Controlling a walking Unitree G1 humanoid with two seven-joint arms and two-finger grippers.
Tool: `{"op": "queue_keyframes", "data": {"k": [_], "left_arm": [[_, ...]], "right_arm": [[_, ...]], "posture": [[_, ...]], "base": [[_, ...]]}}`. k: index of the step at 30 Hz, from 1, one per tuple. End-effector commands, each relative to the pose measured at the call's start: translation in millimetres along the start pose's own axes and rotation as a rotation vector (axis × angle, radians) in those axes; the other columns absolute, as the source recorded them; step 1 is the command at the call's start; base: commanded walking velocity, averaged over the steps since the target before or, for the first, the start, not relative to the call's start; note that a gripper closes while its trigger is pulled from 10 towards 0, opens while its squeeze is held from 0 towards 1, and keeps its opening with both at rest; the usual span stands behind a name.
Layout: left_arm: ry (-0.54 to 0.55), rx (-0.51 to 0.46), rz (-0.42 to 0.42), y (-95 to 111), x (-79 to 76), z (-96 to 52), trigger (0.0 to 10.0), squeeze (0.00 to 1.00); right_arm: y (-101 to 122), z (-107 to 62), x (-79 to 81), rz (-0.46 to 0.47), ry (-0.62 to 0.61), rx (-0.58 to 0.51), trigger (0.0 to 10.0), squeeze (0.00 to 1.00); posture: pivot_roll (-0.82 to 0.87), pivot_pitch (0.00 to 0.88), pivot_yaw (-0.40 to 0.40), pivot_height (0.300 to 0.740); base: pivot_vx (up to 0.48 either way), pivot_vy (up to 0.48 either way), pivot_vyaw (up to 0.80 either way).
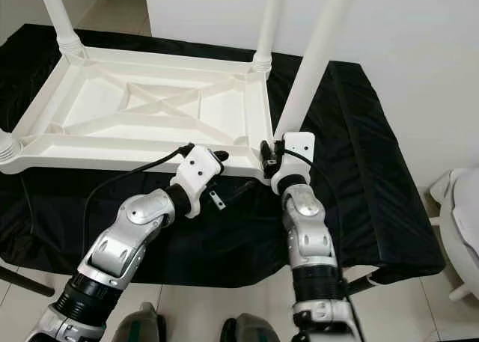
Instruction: Building children table
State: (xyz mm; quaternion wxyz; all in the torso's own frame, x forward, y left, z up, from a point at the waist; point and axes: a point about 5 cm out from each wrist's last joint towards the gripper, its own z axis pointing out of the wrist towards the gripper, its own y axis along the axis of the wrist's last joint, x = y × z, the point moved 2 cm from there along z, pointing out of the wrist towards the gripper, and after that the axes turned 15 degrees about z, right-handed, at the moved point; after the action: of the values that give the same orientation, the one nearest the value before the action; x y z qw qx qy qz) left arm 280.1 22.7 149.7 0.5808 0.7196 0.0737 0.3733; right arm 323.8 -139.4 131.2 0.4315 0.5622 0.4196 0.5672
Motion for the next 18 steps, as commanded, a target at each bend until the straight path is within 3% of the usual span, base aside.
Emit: {"op": "queue_keyframes", "data": {"k": [1,7,8,9,10,18], "left_arm": [[0.004,0.013,-0.01,-2.5,-3.8,0.4,10.0,0.0],[0.001,0.016,-0.004,-2.7,-2.7,-0.5,10.0,0.0],[0.004,0.017,-0.004,-2.9,-2.2,-1.1,10.0,0.0],[0.004,0.017,-0.004,-2.9,-2.2,-1.1,10.0,0.0],[0.006,0.018,-0.004,-3.1,-2.0,-1.5,10.0,0.0],[0.011,0.018,-0.004,-2.7,-2.4,-1.8,10.0,0.0]], "right_arm": [[-5.6,-3.9,-4.0,-0.024,-0.043,0.024,10.0,0.0],[-7.3,-6.1,-3.7,-0.02,-0.055,0.046,10.0,0.0],[-7.9,-6.3,-2.6,-0.016,-0.055,0.05,10.0,0.11],[-7.9,-6.3,-2.6,-0.016,-0.055,0.05,10.0,0.11],[-7.5,-6.0,-0.9,0.0,-0.049,0.048,10.0,1.0],[2.6,-2.3,1.4,0.047,0.057,0.013,10.0,1.0]], "posture": [[-0.04,0.025,-0.066,0.74],[-0.03,0.022,-0.072,0.74],[-0.02,0.018,-0.074,0.74],[-0.02,0.018,-0.074,0.74],[-0.02,0.018,-0.074,0.74],[-0.01,0.003,-0.08,0.74]], "base": [[0.0,0.0,0.0],[0.0,0.0,0.0],[0.0,0.0,0.0],[0.0,0.0,0.0],[0.0,0.0,0.0],[0.0,0.0,0.0]]}}
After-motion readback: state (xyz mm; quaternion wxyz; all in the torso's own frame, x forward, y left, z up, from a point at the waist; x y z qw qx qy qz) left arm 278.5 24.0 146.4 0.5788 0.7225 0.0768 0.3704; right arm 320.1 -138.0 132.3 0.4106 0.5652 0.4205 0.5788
